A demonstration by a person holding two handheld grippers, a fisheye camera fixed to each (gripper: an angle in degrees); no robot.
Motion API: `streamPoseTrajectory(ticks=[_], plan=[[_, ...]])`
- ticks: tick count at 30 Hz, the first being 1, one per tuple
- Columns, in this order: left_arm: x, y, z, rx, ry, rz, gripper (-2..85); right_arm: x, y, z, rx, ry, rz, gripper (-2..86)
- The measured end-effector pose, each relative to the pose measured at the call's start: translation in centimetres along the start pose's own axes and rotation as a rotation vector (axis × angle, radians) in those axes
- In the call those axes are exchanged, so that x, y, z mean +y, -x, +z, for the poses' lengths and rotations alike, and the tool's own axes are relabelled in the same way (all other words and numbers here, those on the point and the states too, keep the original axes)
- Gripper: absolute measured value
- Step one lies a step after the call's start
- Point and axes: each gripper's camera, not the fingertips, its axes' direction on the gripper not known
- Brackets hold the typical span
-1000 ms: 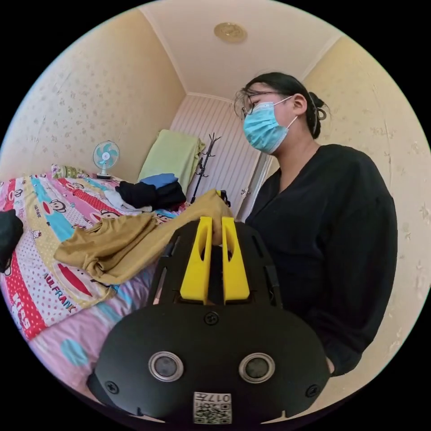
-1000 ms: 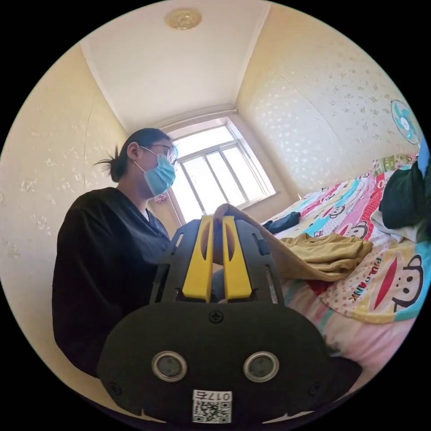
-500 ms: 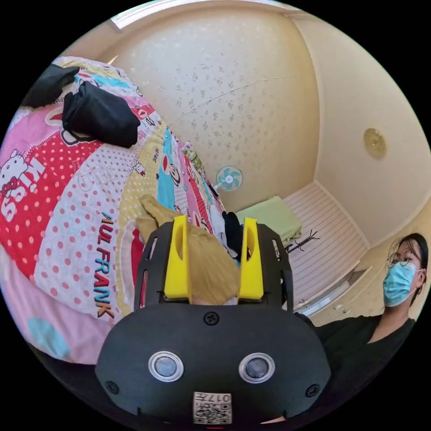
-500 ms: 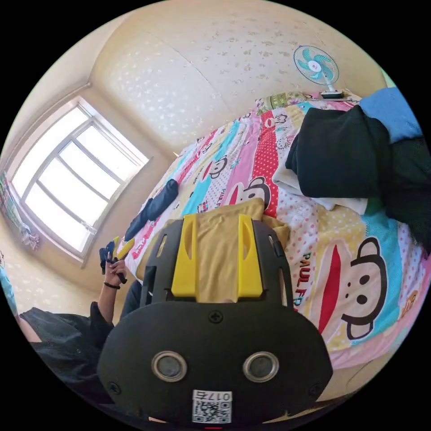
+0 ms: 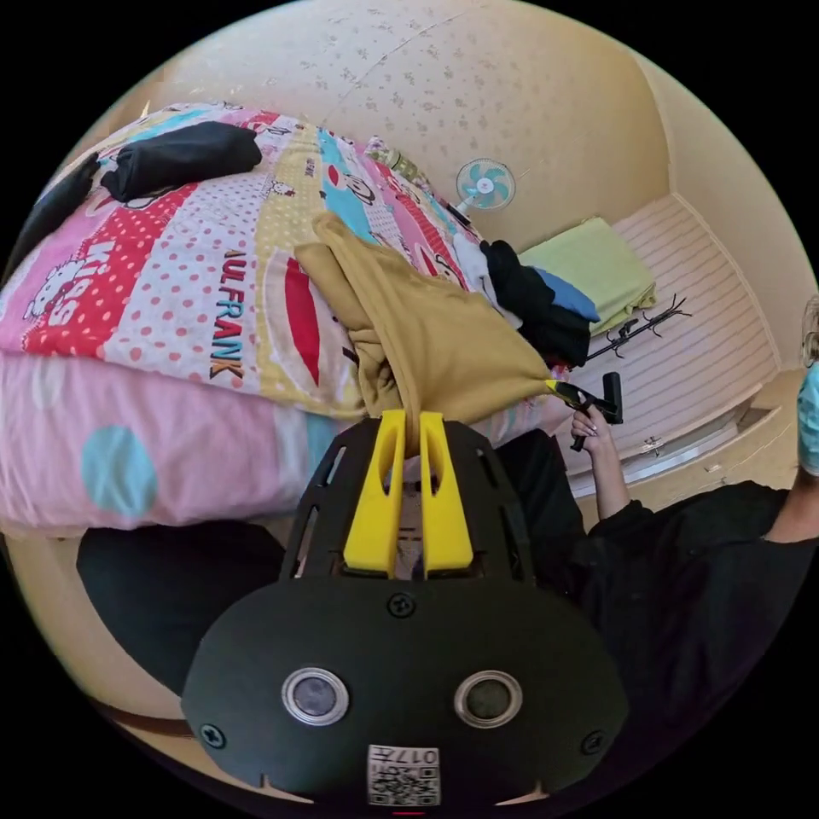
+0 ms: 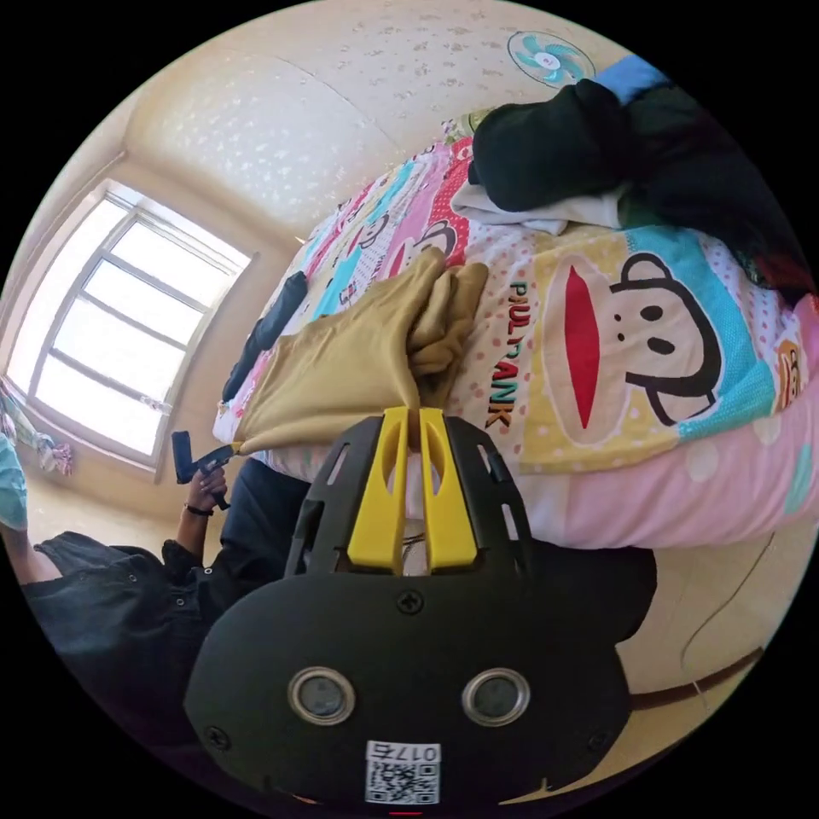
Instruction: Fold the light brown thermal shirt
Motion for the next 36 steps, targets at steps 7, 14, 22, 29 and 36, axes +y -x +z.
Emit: streamPoseTrajectory(ticks=[7, 14, 22, 29, 36], plan=[[4.6, 1.8, -1.1, 0.124, -0.315, -0.193, 15.8, -0.7, 11.2, -5.1, 0.139, -0.487, -0.087, 10.2], [4.5, 3.3, 5.9, 0.209, -0.230, -0.297, 12.2, -7.8, 24.9, 6.5, -0.076, -0.322, -0.423, 8.0], [3.9, -2.3, 5.3, 0.189, -0.342, -0.196, 6.0, -9.1, 23.2, 18.1, -0.123, 0.052, -0.336, 4.7], [-3.7, -19.7, 13.8, 0.002, -0.253, 0.448, 5.6, -5.0, 12.4, 2.6, -0.402, -0.334, -0.152, 3.9], [-1.8, -29.9, 35.0, -0.064, 0.003, 0.773, 5.8, -0.3, 3.6, -8.0, -0.223, -0.625, 0.049, 3.6]])
